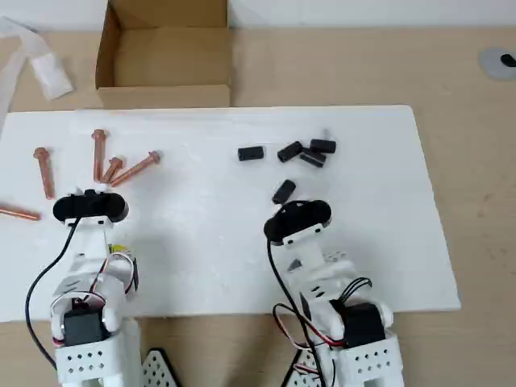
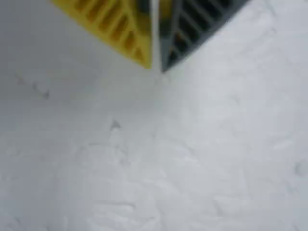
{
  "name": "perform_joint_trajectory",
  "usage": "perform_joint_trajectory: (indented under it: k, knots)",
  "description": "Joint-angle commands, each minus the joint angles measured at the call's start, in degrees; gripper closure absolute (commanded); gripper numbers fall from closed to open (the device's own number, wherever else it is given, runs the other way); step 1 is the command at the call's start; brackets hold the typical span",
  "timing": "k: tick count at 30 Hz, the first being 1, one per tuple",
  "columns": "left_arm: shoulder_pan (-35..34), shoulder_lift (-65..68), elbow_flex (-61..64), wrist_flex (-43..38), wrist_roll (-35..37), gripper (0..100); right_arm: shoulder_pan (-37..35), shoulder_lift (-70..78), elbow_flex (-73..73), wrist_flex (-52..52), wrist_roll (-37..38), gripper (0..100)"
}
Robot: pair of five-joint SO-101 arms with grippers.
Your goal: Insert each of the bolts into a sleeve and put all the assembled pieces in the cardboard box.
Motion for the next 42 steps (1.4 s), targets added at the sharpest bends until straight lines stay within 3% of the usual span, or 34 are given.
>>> perform_joint_trajectory:
  k: [1,10,12,16,21,25,30,39,42]
  knots:
    - [-0.2,-0.3,0.1,-1.0,-0.3,99,0.7,-6.5,0.0,-0.7,0.0,98.8]
    - [-1.6,-0.2,0.1,-4.2,2.2,99,-0.2,-6.1,-0.2,-0.9,0.2,98.8]
    - [-5.3,0.1,-1.1,-7.4,8.9,98,-0.2,-6.0,-0.3,-0.6,0.2,98.7]
    - [-12.2,1.1,-2.7,-6.9,16.5,81,1.5,-1.8,-1.2,-1.9,0.2,98.6]
    - [-17.4,8.8,-8.2,-7.6,17.7,87,5.0,13.0,-5.8,-9.8,0.2,98.6]
    - [-21.2,21.5,-14.8,-13.8,18.1,85,4.9,31.2,-21.1,-9.8,0.0,98.6]
    - [-27.0,45.6,-30.1,-19.4,23.5,85,4.7,60.1,-45.6,-2.7,0.0,98.6]
    - [-34.5,92.4,-68.5,-10.4,39.2,80,1.2,101.7,-79.0,11.5,0.6,98.7]
    - [-34.5,104.0,-78.6,-5.6,42.5,80,-3.0,108.8,-86.5,13.5,8.2,98.7]
